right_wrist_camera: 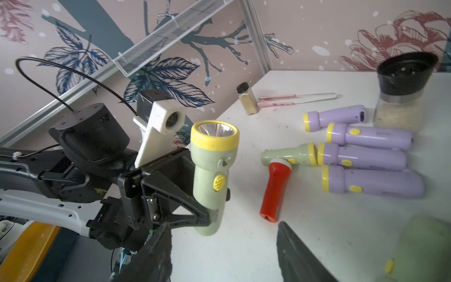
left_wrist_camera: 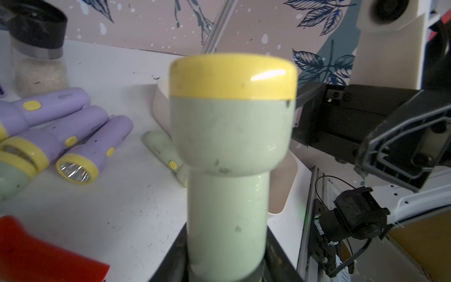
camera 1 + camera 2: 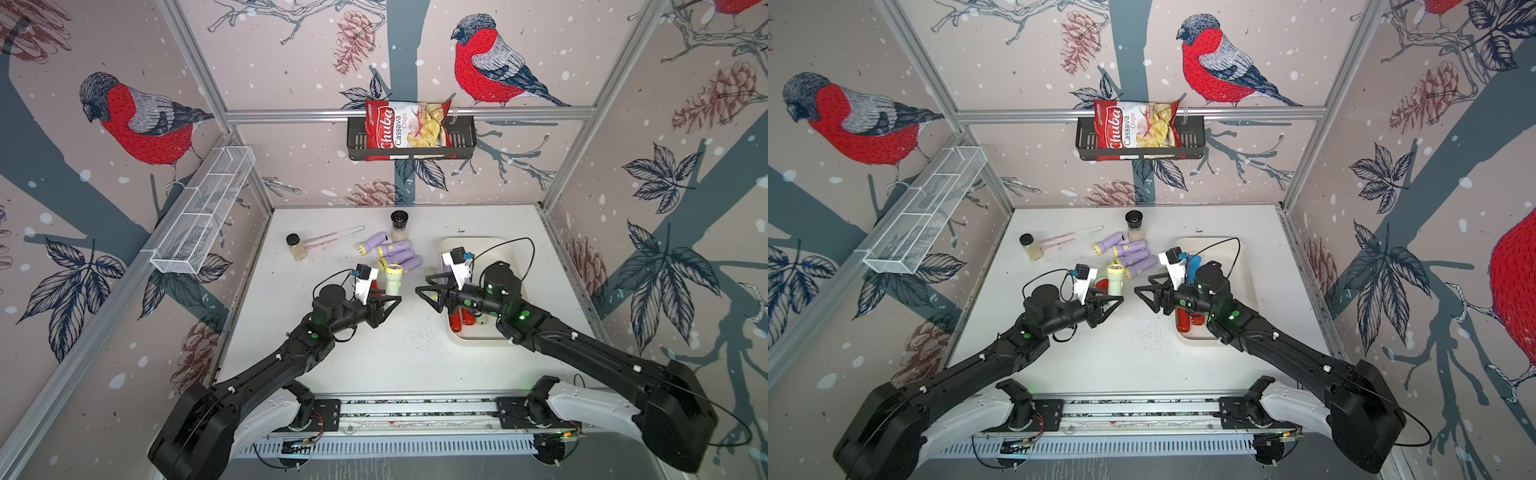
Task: Put the flashlights into the storage boxes
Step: Place the flashlight at the storage box.
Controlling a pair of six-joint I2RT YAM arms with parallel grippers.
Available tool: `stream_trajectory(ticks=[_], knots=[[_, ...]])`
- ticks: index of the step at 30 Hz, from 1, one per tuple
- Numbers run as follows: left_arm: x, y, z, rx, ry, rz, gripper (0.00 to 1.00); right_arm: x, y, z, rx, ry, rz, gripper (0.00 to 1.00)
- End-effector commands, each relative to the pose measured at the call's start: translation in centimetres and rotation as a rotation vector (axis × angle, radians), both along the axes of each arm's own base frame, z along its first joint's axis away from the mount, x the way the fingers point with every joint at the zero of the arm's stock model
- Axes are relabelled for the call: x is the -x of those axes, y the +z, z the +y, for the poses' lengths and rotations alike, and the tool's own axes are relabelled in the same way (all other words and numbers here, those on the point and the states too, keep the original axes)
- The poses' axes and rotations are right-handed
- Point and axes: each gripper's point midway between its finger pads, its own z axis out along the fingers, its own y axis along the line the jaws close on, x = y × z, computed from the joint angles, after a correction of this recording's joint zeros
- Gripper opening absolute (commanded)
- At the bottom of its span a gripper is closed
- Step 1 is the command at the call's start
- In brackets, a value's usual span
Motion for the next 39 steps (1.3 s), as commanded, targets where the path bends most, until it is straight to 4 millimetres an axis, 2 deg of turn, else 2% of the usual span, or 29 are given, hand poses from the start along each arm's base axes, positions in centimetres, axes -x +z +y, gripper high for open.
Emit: stream_trajectory(ticks=[1,16,22,25,31,33,35,37,39], knots=[[0.7,2.9,-1.0,0.074,-0.071,-0.118,0.23,1.1,2.2,1.1,-0.065,0.070,-0.050,0.68],[2.5,4.2,-2.2,0.116,-0.162,-0.180,0.24,2.3,2.7,3.1,-0.070,0.187,-0.072,0.68],[2.8,4.4,-2.4,0.124,-0.183,-0.187,0.24,2.7,2.3,4.0,-0.052,0.235,-0.059,0.64],[3.0,4.5,-2.5,0.126,-0.191,-0.191,0.24,2.8,2.2,4.3,-0.051,0.250,-0.056,0.58],[3.2,4.5,-2.4,0.124,-0.189,-0.195,0.25,2.7,2.4,4.4,-0.052,0.245,-0.066,0.36],[3.0,4.3,-2.3,0.116,-0.177,-0.191,0.31,2.5,2.2,4.3,-0.045,0.230,-0.064,0.33],[2.8,4.1,-2.1,0.105,-0.157,-0.184,0.42,2.4,2.1,4.1,-0.036,0.221,-0.071,0.31],[2.4,3.6,-1.9,0.096,-0.127,-0.174,0.57,1.8,1.9,3.7,-0.015,0.185,-0.071,0.29],[1.9,3.2,-1.6,0.087,-0.090,-0.155,0.65,1.2,1.6,3.2,0.006,0.162,-0.068,0.29]])
